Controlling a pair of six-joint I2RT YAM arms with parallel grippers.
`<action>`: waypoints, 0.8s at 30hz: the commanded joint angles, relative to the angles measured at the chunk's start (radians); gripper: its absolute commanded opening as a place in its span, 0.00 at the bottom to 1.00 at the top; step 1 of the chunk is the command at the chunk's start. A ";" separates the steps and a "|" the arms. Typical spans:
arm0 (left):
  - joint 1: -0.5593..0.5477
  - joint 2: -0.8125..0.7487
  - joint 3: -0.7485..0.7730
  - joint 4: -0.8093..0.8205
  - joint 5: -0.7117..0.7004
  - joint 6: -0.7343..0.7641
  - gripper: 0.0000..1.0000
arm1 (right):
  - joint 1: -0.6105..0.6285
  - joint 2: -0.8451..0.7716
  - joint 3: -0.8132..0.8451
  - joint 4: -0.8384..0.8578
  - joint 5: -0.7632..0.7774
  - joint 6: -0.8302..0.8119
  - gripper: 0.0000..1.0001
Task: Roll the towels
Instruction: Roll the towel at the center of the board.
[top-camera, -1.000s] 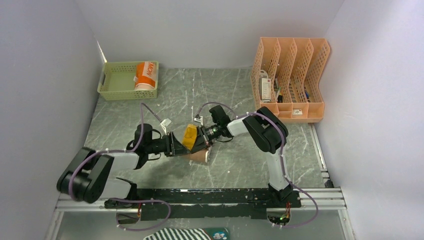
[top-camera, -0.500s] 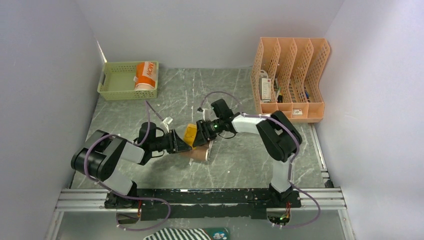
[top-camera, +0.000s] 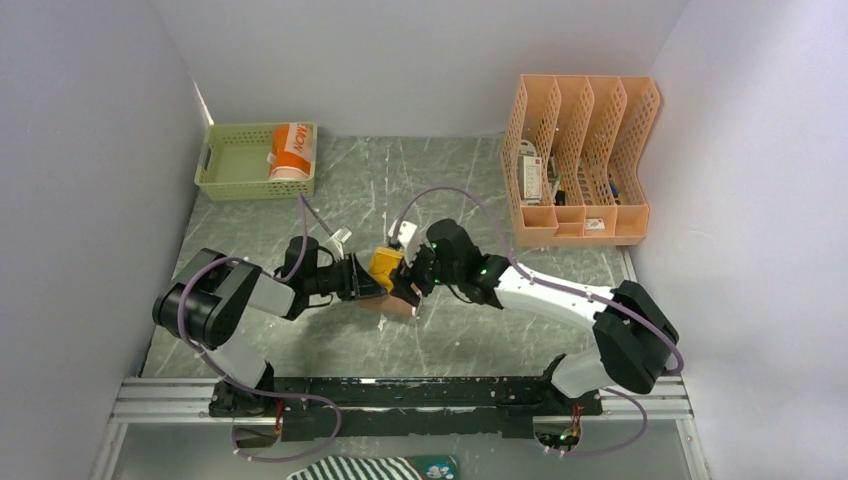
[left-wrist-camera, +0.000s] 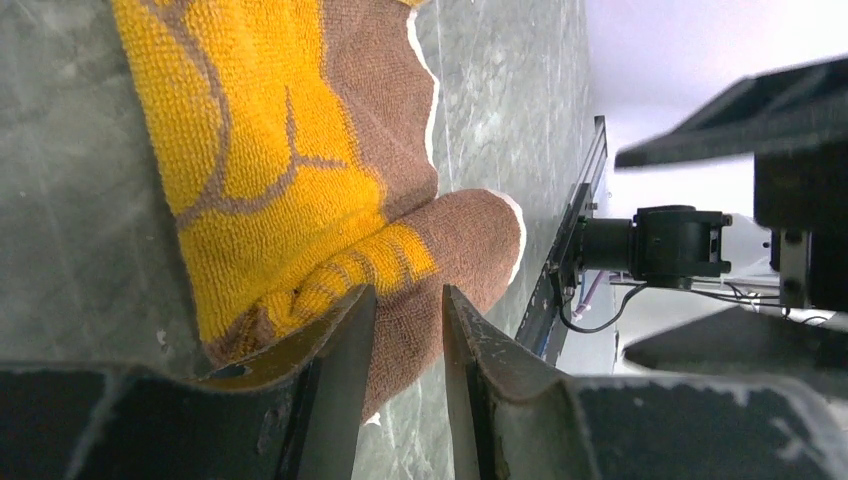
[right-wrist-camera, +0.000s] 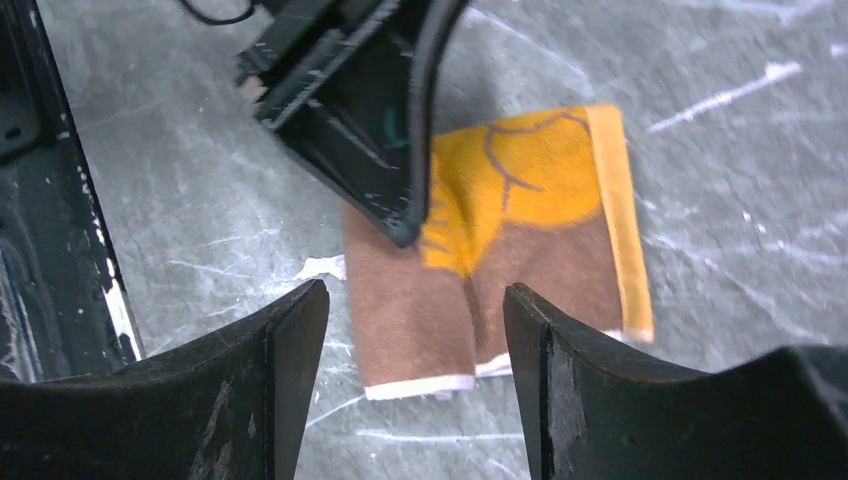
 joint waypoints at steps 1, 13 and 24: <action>-0.008 0.029 0.041 -0.080 -0.022 0.074 0.43 | 0.076 0.035 -0.031 0.062 0.054 -0.160 0.65; -0.008 0.045 0.131 -0.238 -0.037 0.134 0.44 | 0.142 0.146 -0.065 0.081 0.085 -0.175 0.65; -0.006 0.025 0.198 -0.347 -0.064 0.141 0.45 | 0.161 0.291 0.047 -0.059 0.323 -0.087 0.35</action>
